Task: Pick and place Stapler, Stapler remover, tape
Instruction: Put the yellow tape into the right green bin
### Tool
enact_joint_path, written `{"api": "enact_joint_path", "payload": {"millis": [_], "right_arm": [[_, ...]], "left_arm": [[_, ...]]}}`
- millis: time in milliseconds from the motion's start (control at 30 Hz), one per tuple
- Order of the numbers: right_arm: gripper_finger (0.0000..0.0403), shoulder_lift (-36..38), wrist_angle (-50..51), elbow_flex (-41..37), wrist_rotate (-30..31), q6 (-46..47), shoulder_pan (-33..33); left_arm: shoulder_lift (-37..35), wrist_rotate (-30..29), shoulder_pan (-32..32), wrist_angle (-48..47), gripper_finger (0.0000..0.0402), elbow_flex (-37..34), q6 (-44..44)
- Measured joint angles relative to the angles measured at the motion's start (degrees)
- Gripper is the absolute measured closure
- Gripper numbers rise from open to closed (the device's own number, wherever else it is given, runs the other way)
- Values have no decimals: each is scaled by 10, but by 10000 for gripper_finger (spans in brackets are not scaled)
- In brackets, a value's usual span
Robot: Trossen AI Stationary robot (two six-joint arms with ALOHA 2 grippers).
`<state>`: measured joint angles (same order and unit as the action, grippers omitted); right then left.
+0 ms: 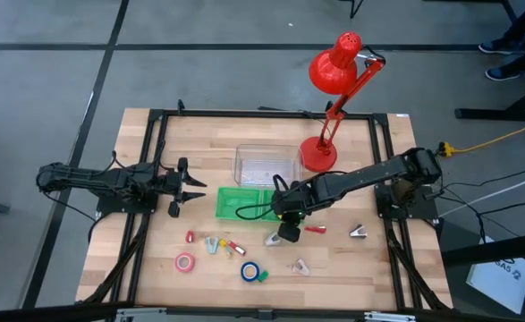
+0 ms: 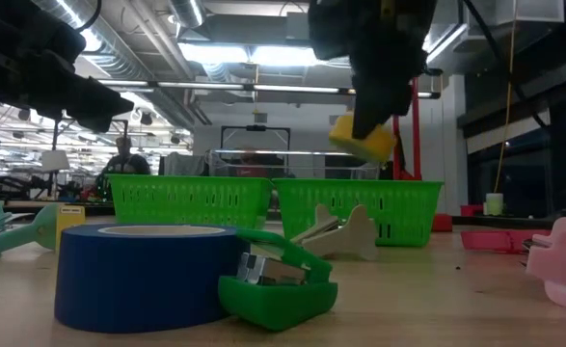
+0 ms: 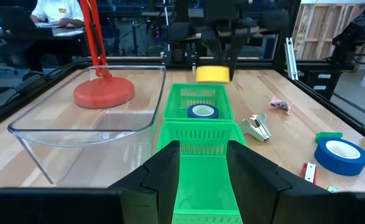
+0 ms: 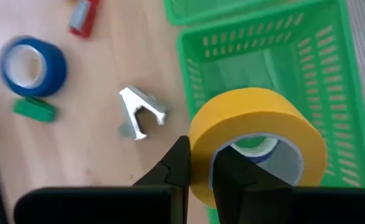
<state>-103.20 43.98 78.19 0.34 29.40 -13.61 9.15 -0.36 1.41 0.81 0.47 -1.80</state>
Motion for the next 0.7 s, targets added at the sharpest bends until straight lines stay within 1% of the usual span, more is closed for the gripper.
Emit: {"api": "enact_joint_path", "payload": {"millis": [233,400,500,700], "right_arm": [[361,-36,-3,0,50,-1,0],[360,-45,-3,0,48,8,0],[348,-45,1,0,48,28,0],[310,-45,20,0,47,32,0]], "left_arm": [[0,0,0,5,272,0,0],[0,0,0,6,272,0,0],[0,0,0,6,272,0,0],[0,0,0,6,272,0,0]]}}
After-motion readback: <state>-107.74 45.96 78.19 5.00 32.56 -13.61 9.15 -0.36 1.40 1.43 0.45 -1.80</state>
